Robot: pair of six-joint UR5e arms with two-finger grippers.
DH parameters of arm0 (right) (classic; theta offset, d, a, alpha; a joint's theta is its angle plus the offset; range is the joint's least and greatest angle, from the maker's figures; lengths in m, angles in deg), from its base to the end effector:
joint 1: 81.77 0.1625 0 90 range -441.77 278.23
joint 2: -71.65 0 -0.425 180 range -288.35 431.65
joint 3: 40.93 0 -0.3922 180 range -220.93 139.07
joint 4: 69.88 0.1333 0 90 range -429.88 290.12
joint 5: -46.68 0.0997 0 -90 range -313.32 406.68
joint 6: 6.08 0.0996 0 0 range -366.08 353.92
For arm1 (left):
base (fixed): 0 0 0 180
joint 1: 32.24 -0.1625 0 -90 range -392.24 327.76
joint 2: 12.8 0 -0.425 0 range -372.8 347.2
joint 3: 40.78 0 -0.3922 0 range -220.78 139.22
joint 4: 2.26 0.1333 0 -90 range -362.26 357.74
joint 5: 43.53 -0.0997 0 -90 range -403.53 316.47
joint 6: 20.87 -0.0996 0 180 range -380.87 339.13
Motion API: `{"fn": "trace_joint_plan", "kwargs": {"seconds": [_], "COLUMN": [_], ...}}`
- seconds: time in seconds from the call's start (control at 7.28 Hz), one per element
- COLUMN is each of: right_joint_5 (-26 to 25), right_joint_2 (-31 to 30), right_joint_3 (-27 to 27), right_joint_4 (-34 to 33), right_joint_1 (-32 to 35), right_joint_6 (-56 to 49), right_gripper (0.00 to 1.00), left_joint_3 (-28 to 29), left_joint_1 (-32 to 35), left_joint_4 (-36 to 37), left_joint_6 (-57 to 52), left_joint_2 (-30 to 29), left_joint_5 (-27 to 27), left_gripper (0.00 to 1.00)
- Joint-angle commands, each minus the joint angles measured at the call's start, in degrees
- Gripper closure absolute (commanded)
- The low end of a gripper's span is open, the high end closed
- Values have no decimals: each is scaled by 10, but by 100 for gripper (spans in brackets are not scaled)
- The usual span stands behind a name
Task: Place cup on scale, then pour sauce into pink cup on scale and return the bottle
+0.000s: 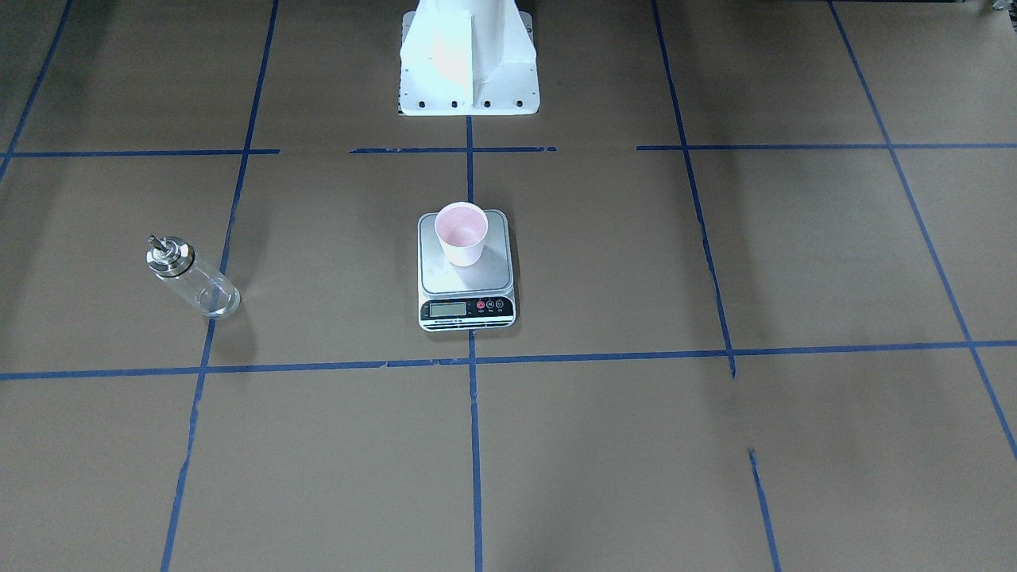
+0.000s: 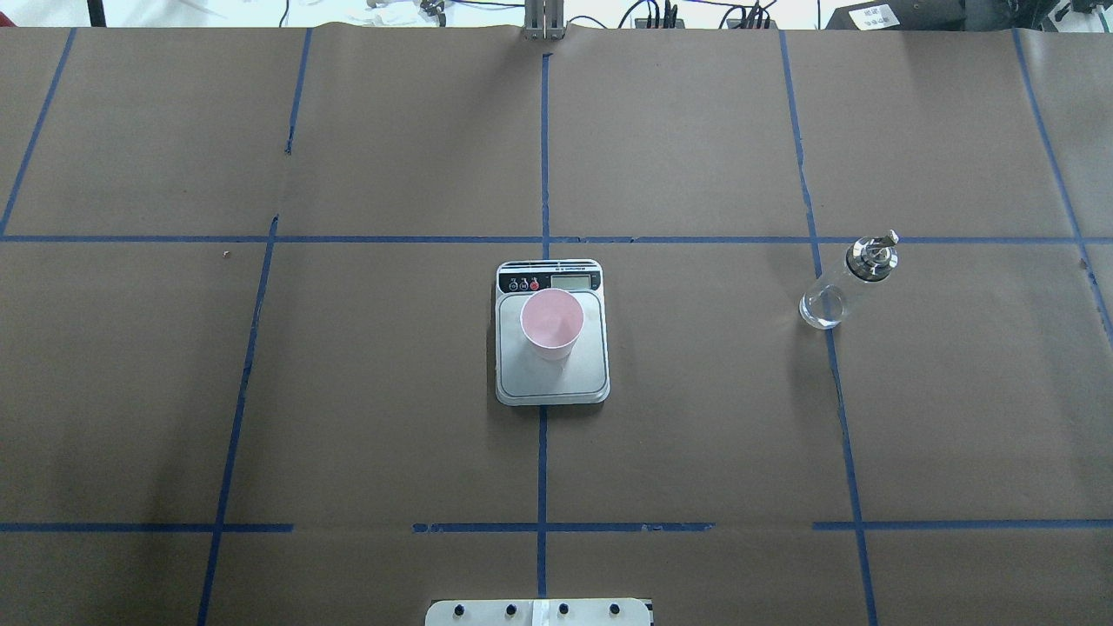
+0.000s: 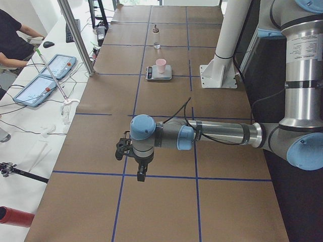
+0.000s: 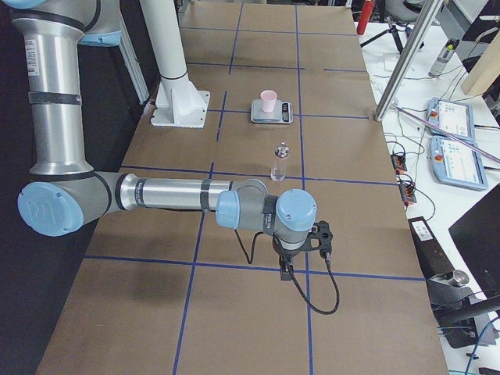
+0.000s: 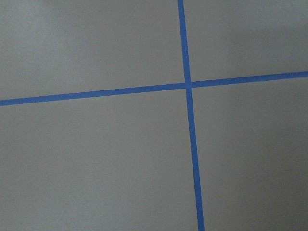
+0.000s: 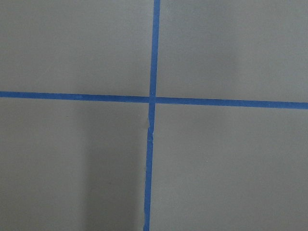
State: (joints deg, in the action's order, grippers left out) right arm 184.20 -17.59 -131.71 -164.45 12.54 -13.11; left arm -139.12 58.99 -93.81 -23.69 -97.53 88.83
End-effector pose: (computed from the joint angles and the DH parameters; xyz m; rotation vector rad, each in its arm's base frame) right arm 0.0968 -0.4878 0.6494 0.0323 -0.8300 -0.0228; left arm -0.0760 -0.4564 0.6300 0.1030 0.7358 0.0563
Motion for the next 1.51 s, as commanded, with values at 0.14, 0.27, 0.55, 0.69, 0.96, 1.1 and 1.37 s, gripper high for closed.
{"fn": "trace_joint_plan", "kwargs": {"seconds": [0.14,0.27,0.55,0.69,0.96,1.1,1.37], "right_joint_5": [0,0,0,0,0,0,0], "right_joint_2": [2,3,5,6,5,4,6], "right_joint_3": [2,4,5,5,5,5,9], "right_joint_4": [0,0,0,0,0,0,1], "right_joint_1": [0,0,0,0,0,0,0], "right_joint_6": [0,0,1,1,0,0,0], "right_gripper": [0,0,0,0,0,0,0], "left_joint_3": [1,-2,-2,-2,-2,-3,-4], "left_joint_1": [0,0,0,0,0,0,0], "left_joint_4": [1,0,-1,-1,-1,-1,-1], "left_joint_6": [12,43,43,43,43,43,43], "left_joint_2": [1,0,-1,-1,-1,-1,-1], "left_joint_5": [0,0,0,0,0,0,0], "left_gripper": [0,0,0,0,0,0,0]}}
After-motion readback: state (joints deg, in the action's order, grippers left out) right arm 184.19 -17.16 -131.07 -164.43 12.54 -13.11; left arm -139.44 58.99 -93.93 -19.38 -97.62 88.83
